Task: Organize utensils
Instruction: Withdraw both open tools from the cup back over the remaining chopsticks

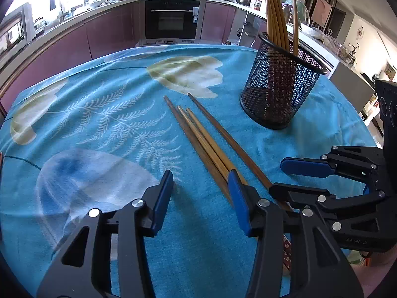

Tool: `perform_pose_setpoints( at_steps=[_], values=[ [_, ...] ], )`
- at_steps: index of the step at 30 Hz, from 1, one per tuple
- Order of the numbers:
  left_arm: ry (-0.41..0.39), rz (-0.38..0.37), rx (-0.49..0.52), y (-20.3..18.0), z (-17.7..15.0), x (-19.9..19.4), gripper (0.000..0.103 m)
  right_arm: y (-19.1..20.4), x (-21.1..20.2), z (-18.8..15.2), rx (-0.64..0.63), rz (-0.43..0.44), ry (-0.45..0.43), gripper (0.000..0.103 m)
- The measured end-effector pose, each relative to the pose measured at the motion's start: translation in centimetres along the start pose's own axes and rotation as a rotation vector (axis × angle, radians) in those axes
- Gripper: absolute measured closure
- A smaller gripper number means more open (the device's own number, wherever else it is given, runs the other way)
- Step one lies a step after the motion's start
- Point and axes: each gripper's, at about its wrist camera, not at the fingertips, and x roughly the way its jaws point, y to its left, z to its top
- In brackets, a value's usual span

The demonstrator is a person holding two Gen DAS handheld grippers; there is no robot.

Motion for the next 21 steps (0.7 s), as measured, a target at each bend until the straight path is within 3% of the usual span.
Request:
perform_pose_setpoints(
  at_steps=[9,12,15,21],
  values=[
    [0.008,-0.007,0.018,0.0,-0.1,-0.2,0.072,0.0,0.0,0.1,-0.012,0.000,0.010,0.072],
    [0.010,-0.008,0.013,0.1,0.0,-0.1,0.072,0.2,0.3,0.4,-0.020,-0.005,0.011,0.073],
    [0.013,0.007,-0.002,0.5,0.2,0.1,0.065,0.4,0.7,0.8,-0.034,-0.016,0.010,0.073],
    [0.019,-0.007,-0.021,1.3,0.8,0.6,0.068,0.6,1.5,1.6,-0.046,-0.029,0.007,0.077]
  ],
)
